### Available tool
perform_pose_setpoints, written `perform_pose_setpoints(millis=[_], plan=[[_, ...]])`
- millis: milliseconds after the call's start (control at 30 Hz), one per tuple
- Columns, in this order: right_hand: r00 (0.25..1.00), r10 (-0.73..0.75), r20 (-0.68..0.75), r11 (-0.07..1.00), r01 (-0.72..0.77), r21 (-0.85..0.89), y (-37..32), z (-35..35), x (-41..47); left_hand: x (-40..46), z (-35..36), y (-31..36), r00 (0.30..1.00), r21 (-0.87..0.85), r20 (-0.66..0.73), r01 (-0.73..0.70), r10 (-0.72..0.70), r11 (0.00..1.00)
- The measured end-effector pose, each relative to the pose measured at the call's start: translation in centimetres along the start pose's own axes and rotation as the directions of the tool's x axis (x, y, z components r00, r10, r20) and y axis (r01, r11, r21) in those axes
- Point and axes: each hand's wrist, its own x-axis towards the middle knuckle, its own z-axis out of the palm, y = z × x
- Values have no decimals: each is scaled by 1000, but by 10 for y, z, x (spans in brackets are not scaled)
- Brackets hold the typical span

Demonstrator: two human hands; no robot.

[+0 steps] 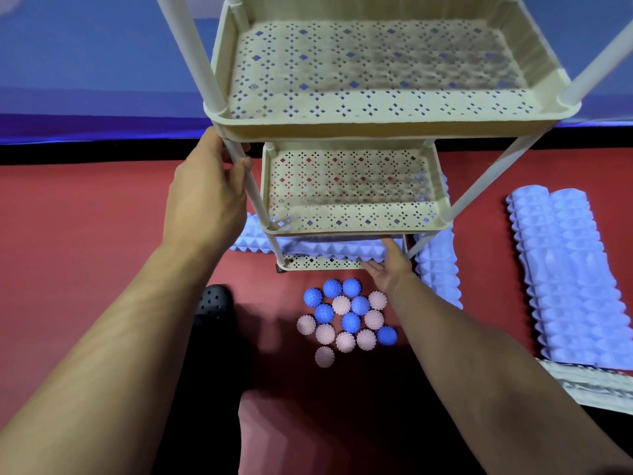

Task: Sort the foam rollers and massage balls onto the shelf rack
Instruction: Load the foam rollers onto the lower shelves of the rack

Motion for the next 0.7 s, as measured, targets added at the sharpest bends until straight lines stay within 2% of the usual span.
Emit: perform_pose_setpoints(millis=[133,233,533,633,700], plan=[[989,4,-151,1000,0,24,11,-11,12,1,0,-2,1000,-20,4,-7,7,1000],[980,75,-184,996,-81,-28,27,-22,16,1,1,-3,1000,-26,-2,-8,8,1000],[995,95,13,994,-94,-49,57,17,25,2,3,-6,1000,-56,-3,3,-3,998],[988,131,83,991,-132,8,65,36,31,2,2,-6,1000,-52,-9,-10,9,999],[984,156,82,988,-156,-5,71,47,34,2,1,-7,1000,-42,-7,-26,26,999]])
